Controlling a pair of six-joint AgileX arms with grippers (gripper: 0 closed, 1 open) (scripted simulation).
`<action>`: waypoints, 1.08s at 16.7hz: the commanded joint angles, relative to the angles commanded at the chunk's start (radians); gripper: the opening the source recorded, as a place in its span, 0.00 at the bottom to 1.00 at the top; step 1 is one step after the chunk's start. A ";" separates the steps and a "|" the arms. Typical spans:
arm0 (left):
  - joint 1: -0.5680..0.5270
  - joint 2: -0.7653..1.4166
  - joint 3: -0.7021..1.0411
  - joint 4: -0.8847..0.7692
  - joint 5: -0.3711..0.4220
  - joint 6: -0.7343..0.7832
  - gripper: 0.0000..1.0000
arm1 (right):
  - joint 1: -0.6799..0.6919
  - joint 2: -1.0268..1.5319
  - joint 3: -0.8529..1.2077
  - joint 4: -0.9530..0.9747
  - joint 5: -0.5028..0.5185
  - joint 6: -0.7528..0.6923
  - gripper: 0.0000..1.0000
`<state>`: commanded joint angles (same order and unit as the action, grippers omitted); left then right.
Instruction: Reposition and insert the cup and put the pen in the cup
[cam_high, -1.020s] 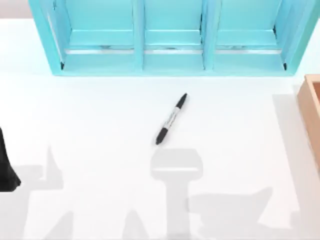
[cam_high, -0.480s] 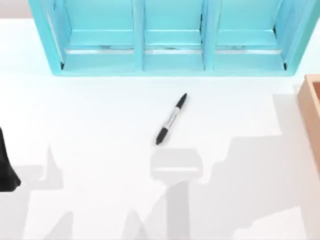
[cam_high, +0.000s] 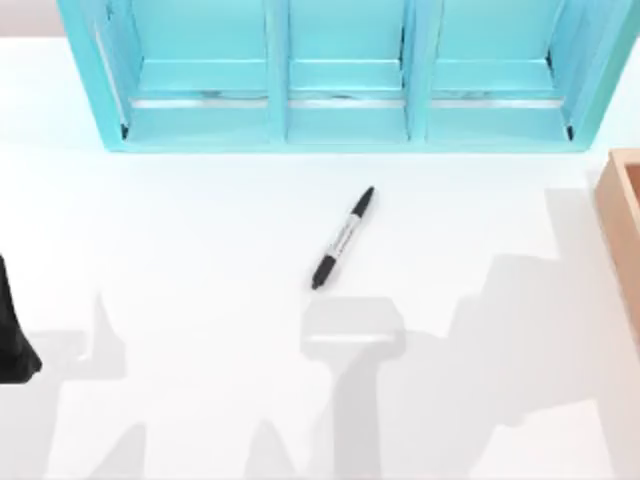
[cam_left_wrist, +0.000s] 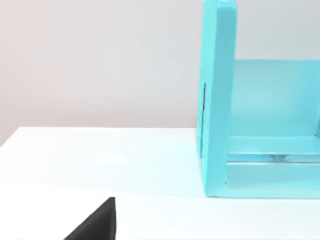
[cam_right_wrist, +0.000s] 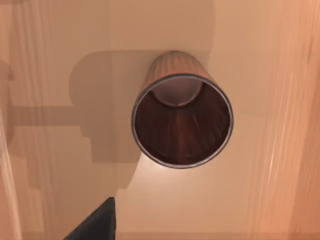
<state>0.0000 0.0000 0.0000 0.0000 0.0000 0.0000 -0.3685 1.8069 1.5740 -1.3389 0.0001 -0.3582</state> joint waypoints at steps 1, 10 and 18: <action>0.000 0.000 0.000 0.000 0.000 0.000 1.00 | 0.000 0.001 -0.003 0.003 0.000 0.000 1.00; 0.000 0.000 0.000 0.000 0.000 0.000 1.00 | -0.001 0.064 -0.280 0.348 0.000 0.004 1.00; 0.000 0.000 0.000 0.000 0.000 0.000 1.00 | -0.001 0.072 -0.313 0.382 0.000 0.004 0.85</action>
<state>0.0000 0.0000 0.0000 0.0000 0.0000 0.0000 -0.3699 1.8789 1.2612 -0.9569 0.0002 -0.3544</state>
